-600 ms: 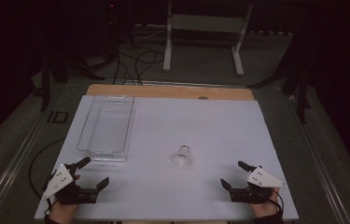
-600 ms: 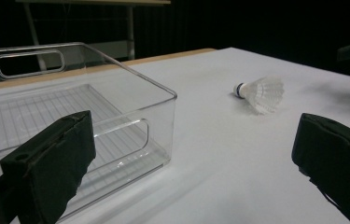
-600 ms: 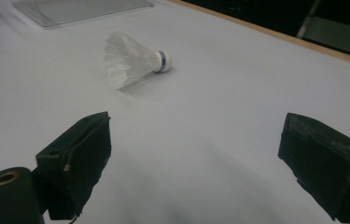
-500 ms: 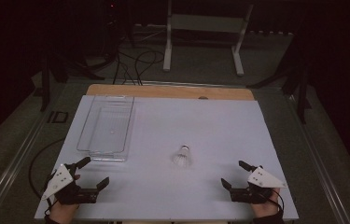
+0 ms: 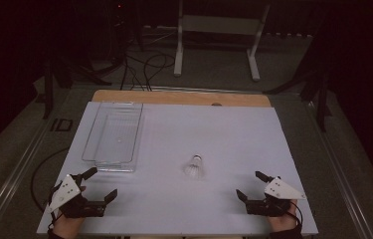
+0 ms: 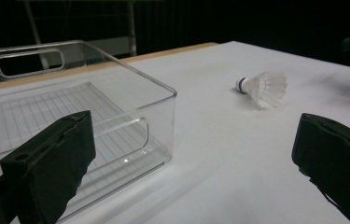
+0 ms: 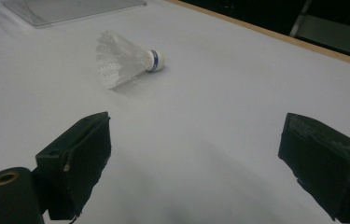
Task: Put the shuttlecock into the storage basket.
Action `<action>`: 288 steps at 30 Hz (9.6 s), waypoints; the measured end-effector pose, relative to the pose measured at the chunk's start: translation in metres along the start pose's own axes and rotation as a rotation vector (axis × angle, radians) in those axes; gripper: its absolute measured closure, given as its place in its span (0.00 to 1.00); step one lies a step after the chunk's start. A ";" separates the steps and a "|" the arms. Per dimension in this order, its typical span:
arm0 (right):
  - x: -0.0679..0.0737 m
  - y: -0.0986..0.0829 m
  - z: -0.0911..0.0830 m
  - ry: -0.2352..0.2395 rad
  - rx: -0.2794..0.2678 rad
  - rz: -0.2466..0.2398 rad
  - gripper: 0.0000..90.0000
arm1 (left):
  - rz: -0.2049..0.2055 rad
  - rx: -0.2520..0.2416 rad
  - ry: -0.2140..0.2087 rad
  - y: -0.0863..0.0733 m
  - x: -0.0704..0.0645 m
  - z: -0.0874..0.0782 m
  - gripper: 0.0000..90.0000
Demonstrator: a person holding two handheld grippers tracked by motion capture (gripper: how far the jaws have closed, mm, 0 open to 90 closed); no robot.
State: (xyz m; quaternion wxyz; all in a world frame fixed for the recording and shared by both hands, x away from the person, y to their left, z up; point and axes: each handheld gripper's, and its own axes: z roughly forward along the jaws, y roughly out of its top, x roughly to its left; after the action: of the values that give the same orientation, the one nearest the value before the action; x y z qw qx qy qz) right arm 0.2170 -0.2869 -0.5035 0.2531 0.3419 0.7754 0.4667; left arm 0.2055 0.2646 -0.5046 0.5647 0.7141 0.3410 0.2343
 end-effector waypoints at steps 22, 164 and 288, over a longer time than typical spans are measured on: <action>0.001 0.001 -0.002 0.007 -0.013 0.007 0.10 | -0.038 0.199 -0.040 0.032 -0.008 0.003 0.00; 0.007 0.003 0.003 0.042 0.034 -0.008 0.10 | 0.119 0.915 -0.296 0.105 -0.070 0.118 0.00; 0.006 0.001 0.005 0.057 0.055 -0.007 0.11 | -0.025 0.962 -0.239 0.077 -0.087 0.280 0.72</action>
State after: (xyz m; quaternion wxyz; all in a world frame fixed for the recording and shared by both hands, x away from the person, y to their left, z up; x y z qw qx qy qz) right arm 0.2166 -0.2792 -0.5048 0.2229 0.3326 0.7959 0.4541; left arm 0.3664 0.0083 -0.4965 0.2087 0.9116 0.3518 -0.0398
